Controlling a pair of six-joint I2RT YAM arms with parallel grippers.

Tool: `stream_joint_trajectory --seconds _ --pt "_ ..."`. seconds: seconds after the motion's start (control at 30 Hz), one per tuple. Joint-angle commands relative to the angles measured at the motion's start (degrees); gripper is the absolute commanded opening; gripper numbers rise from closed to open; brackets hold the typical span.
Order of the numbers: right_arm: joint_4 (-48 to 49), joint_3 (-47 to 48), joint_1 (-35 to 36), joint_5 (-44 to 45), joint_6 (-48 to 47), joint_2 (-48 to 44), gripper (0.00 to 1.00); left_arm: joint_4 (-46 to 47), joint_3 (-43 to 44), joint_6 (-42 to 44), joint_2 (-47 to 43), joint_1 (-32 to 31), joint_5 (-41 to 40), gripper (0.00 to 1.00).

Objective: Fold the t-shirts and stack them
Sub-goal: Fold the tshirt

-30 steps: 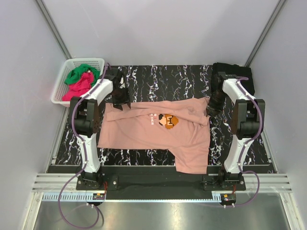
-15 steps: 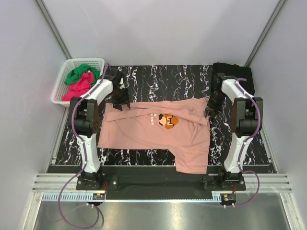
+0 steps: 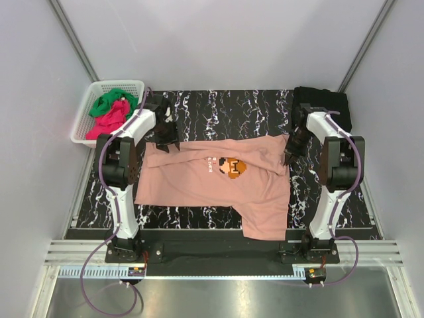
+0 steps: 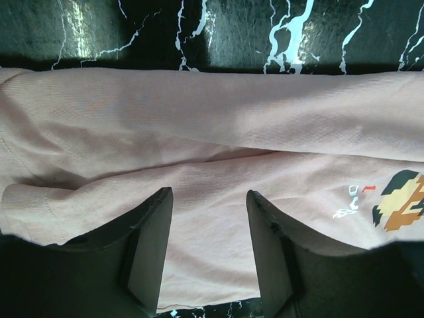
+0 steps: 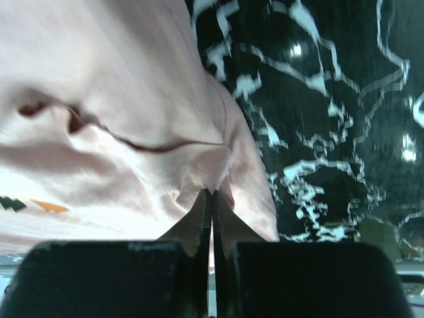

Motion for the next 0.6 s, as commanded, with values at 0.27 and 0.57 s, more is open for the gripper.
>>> stream_joint_trajectory --seconds 0.27,0.57 --pt "-1.17 -8.58 -0.03 -5.34 0.78 -15.87 0.00 -1.21 4.75 0.96 -0.42 0.24 -0.25 0.52" --pt "-2.57 -12.90 0.06 -8.42 0.78 -18.25 0.02 -1.65 5.02 1.04 -1.12 0.24 -0.34 0.52"
